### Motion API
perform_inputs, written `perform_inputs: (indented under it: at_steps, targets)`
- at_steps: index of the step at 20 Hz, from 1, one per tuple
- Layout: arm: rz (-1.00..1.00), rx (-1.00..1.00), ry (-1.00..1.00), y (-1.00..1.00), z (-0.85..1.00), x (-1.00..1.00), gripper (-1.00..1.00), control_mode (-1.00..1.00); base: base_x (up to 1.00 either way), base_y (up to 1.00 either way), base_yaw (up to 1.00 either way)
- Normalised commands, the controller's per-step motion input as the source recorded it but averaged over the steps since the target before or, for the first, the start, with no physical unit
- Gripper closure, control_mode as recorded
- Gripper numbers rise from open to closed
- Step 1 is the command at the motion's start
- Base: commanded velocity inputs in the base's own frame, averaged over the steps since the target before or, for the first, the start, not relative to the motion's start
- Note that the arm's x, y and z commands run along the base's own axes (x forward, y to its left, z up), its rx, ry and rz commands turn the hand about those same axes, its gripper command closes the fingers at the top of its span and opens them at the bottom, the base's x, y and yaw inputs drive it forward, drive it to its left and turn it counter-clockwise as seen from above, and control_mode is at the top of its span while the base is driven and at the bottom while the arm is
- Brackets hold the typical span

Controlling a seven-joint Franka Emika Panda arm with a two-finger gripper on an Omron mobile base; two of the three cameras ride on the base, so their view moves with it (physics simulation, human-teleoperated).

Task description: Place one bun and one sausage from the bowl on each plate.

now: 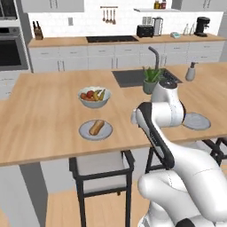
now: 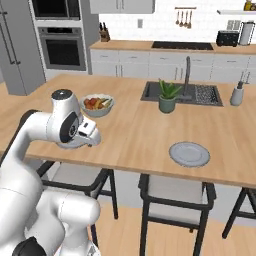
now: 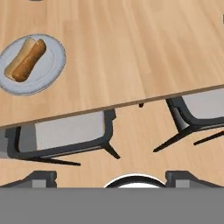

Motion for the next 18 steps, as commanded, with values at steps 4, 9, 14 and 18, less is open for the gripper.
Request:
perform_inputs:
  at_steps: [4,9,14,18]
  targets:
    - [0.0,0.0,0.0,0.0,0.0,0.0,-1.0,1.0,0.0,-1.0,-0.2]
    - [0.0,0.0,0.0,0.0,0.0,0.0,-1.0,1.0,0.03,-1.0,-0.17]
    - [0.0,0.0,0.0,0.0,0.0,0.0,-1.0,1.0,0.24,-1.0,-0.11]
    - [0.0,0.0,0.0,0.0,0.0,0.0,-1.0,1.0,0.28,-1.0,-0.07]
